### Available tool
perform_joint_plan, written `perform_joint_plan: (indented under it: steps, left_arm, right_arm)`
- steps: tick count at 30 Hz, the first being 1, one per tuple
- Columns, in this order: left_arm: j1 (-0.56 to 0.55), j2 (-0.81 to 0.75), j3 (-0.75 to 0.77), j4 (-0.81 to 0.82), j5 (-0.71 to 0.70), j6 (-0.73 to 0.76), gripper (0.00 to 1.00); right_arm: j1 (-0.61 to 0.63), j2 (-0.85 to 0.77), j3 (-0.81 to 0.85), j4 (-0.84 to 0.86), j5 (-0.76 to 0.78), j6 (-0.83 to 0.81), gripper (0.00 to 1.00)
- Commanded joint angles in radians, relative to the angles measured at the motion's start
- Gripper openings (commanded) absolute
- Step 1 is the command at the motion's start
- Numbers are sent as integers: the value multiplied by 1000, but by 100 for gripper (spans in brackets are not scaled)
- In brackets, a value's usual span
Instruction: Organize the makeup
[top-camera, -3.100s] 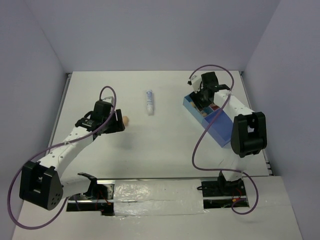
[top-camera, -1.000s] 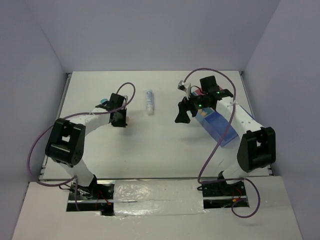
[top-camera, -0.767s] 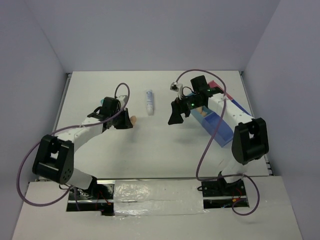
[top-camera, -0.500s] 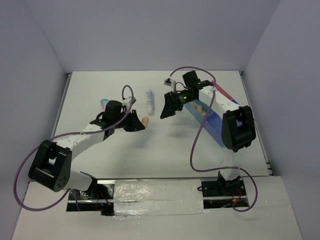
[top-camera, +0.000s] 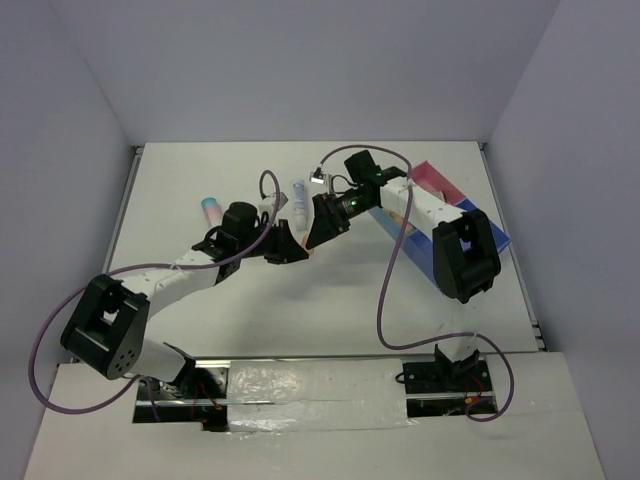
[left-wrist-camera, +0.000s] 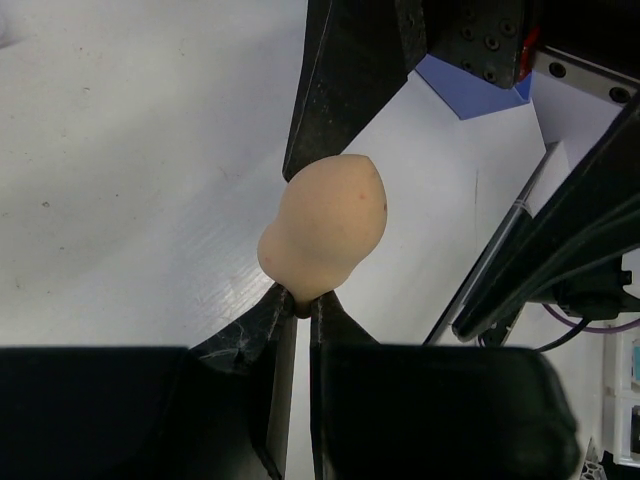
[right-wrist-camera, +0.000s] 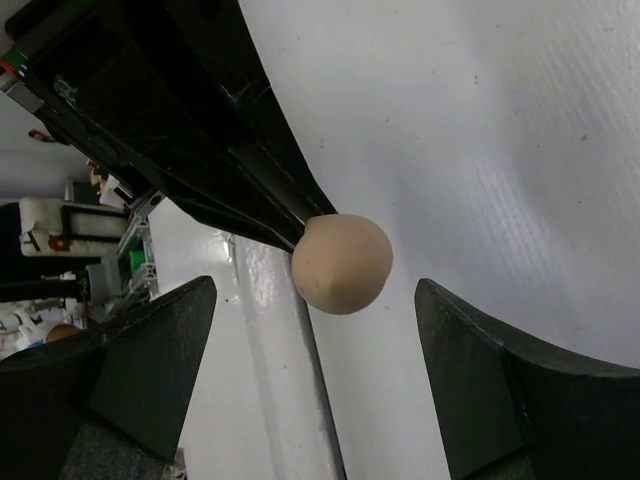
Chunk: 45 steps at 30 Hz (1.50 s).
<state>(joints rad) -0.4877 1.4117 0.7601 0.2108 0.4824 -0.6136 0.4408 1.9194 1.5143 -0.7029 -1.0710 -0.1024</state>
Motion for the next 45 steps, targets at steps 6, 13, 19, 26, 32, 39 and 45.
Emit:
perform_joint_plan:
  steps: [6,13,19,26,32,39,45]
  left_arm:
    - [-12,13,38,53,28,-14,10]
    - [-14,17,41,42,35,-25,15]
    - [-12,55,90,-59,74,-15,45]
    - [-12,17,74,-27,76,-12,99]
    - [-11,-49,90,-122,-14,43,99]
    - [40,-175,61,-269,-207,94,99]
    - [123,-286,42,-366,-316,120,99]
  right_arm:
    - [42,18,49,3,19,-20,72]
    - [44,20,47,-3,51,-45,34]
    - [42,3,34,-6,85,-62,16]
    - [38,-49,9,-29,154,-111,14]
    - [-39,-138,-12,-40,321,-160,14]
    - [-212,-236,-20,-12,649,-244,16]
    - [-269,-246,-72,62,919,-316,23]
